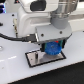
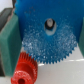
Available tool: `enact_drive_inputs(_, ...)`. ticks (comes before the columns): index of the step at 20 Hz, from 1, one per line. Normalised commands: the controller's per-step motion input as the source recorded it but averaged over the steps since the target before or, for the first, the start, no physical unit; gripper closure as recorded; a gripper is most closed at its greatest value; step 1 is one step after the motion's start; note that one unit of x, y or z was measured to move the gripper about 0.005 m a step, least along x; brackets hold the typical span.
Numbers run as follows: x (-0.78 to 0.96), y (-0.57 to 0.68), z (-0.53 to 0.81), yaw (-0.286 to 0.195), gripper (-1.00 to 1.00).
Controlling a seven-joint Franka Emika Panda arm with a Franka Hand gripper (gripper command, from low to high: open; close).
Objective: Insert the blue gear onto the right peg, followed by the red gear
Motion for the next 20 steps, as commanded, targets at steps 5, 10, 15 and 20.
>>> enact_drive_inputs(5, 0.13, -0.04, 0.06, 0.0, 1.0)
enact_drive_inputs(10, -0.01, -0.12, -0.15, 0.0, 1.0)
enact_drive_inputs(15, -0.1, -0.2, -0.29, 0.0, 1.0)
enact_drive_inputs(20, 0.02, -0.04, -0.18, 0.0, 1.0)
